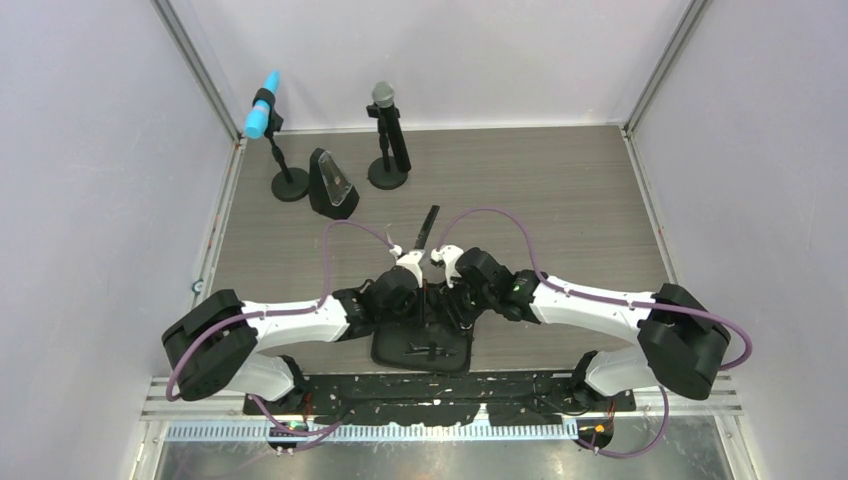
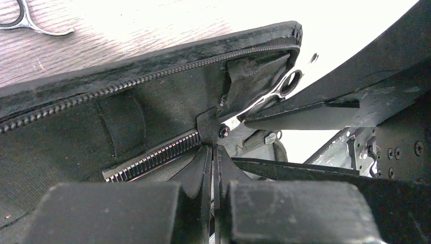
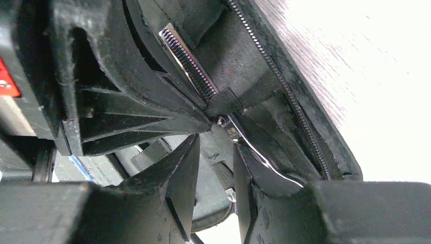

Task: Sort the hair-cutting tools
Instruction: Place the scissors in the hairdressing tool bag.

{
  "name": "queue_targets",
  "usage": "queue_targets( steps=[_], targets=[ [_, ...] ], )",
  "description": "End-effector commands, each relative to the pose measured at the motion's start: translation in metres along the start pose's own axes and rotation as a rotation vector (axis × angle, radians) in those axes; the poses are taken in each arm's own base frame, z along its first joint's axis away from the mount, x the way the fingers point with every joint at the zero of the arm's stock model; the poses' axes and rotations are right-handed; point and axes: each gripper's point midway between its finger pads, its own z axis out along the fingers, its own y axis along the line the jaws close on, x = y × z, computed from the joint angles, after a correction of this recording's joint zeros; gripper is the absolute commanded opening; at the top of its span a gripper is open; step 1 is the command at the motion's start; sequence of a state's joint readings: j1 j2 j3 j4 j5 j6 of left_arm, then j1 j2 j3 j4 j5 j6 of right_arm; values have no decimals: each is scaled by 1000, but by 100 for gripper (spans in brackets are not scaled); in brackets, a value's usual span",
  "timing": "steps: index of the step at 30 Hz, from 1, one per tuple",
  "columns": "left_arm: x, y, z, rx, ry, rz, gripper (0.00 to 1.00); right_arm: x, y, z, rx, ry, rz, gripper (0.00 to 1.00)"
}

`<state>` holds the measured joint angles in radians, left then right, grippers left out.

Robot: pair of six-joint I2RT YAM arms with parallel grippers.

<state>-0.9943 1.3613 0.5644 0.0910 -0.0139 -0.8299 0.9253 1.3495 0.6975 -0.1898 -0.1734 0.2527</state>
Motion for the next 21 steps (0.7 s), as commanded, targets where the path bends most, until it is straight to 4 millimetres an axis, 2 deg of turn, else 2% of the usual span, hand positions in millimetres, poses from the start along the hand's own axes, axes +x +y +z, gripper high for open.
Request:
queue_targets(
  steps=[1,6,12,21],
  targets=[
    [-20,-22,-1,66,-53,2,0,-25,-4,-5,29,-81,-29,40],
    [-20,-22,1,64,-51,5,0,-36,-9,-14,44,-134,-32,41],
    [-19,-21,2,61,-49,5,0,-42,-13,-13,-10,-162,-4,40],
    [-21,-23,3,64,-52,9,0,-22,-6,5,-107,-68,30,37]
  ],
)
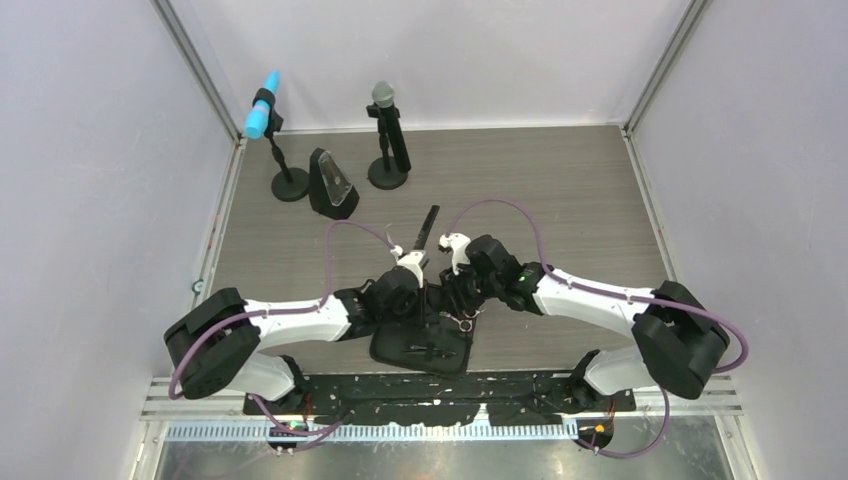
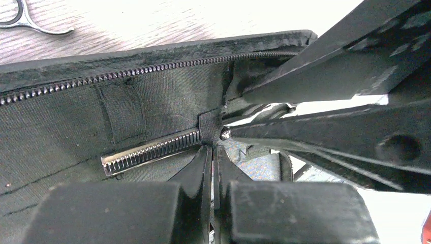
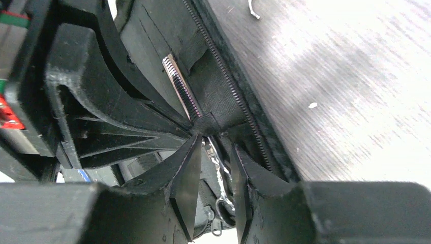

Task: Sort the hair-cutting tools
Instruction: Place the scissors in the hairdressing tool bag.

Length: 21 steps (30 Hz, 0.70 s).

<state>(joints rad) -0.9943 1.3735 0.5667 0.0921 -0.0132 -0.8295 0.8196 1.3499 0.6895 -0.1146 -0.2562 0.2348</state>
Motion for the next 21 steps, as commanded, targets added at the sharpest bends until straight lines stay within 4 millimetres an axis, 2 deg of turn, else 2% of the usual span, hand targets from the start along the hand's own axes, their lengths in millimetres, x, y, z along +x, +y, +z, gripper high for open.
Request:
queue_targets(
  steps=[1,8,21],
  targets=[
    [-24,-25,0,72,-61,10,0,6,10,9,-79,20,-1,37],
    [-24,-34,-3,124,-63,22,0,26,7,21,-89,91,43,29],
    [-28,-18,-3,133,-125,-37,0,57,10,36,-153,202,79,21]
  ],
)
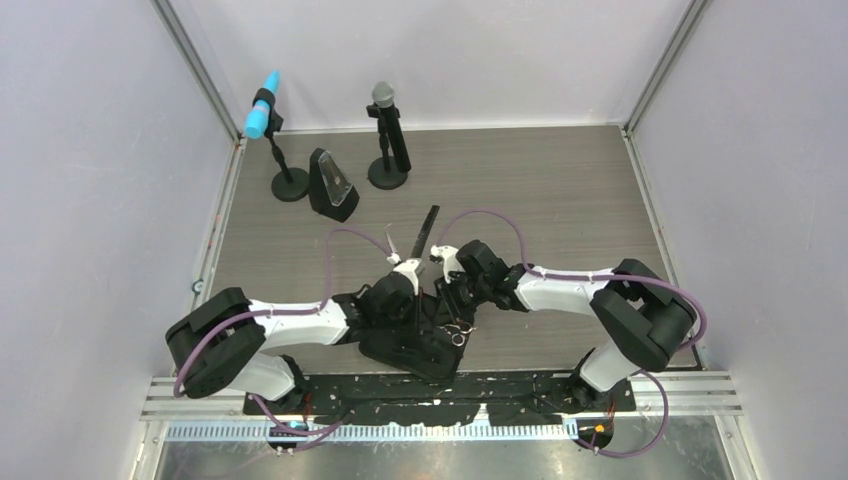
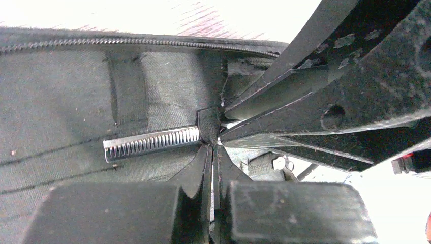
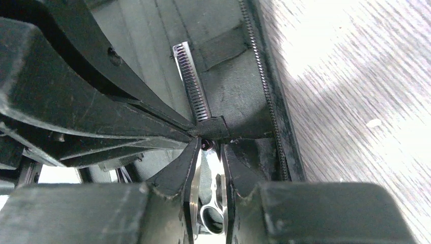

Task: Sort the hair-cutting tools
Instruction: Place the scissors in the hairdressing tool bag.

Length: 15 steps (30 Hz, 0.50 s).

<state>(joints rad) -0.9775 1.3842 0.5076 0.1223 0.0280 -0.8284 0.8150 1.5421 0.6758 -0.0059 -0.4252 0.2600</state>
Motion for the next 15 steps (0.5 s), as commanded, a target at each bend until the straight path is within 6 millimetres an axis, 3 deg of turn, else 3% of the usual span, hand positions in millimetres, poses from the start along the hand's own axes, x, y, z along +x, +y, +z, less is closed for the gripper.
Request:
queue_targets(
  steps=[1,5,15],
  targets=[
    [-46,-33,-7,142,-180,-27,0,24,-3,6,-17,80,29,21],
    [-48,-38,-8,173,-193,-17,0,29,-3,12,-26,101,53,17],
    [-50,-72,-13,282,-226,50,0,27,-4,25,-32,135,118,6]
  ],
)
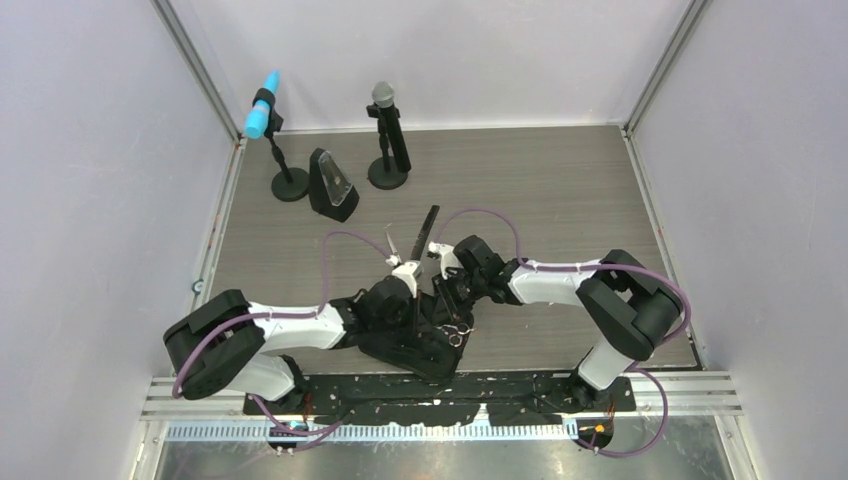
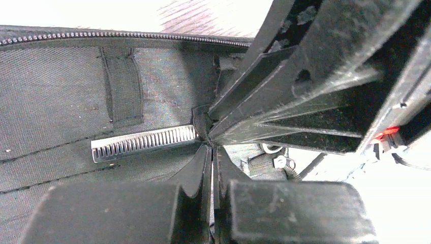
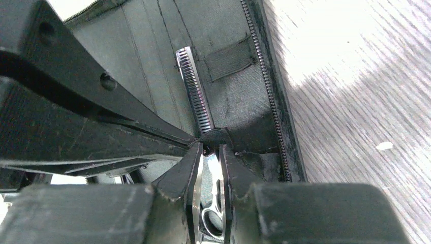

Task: Sort the hair-cutting tools
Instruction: Place the scissors in the hairdressing tool bag.

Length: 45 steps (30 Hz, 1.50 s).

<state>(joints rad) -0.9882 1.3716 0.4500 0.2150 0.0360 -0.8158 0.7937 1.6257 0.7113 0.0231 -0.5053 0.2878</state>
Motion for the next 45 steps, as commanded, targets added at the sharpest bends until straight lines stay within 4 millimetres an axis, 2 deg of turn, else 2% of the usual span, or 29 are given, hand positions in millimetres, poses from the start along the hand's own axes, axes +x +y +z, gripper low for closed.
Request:
queue_targets(
  steps=[1,5,9,11,15,16,17,18,22,27,33,36,45],
  targets=[
    [-54,-75,-7,246,-196,38,0,28,-8,16,30,108,97,6],
    [-51,-90,-5,267,-185,75,0,4,6,23,-38,28,148,5],
    [-51,-83,-6,238,-196,60,0,-11,11,22,-50,-20,166,5],
    [-51,-75,-4,186,-191,52,0,-18,13,19,-50,-38,169,9],
    [-47,-58,1,98,-159,19,0,-30,10,-2,1,-104,166,19],
    [-46,-54,3,76,-147,5,0,-39,13,-13,4,-141,154,20],
    [-44,-50,4,54,-136,-7,0,-39,7,-19,46,-150,168,25],
    [-42,-46,4,31,-123,-15,0,-44,9,-29,59,-171,154,27],
    [-40,-43,4,17,-116,-24,0,-51,6,-58,163,-215,156,34],
    [-39,-41,6,2,-106,-27,0,-42,-5,-82,274,-266,203,37],
    [-39,-42,7,-3,-97,-24,0,-15,-26,-99,396,-280,275,33],
    [-39,-42,8,-8,-92,-23,0,-1,-32,-103,431,-267,305,30],
    [-38,-42,10,-13,-82,-22,0,13,-24,-98,381,-252,332,25]
  ],
)
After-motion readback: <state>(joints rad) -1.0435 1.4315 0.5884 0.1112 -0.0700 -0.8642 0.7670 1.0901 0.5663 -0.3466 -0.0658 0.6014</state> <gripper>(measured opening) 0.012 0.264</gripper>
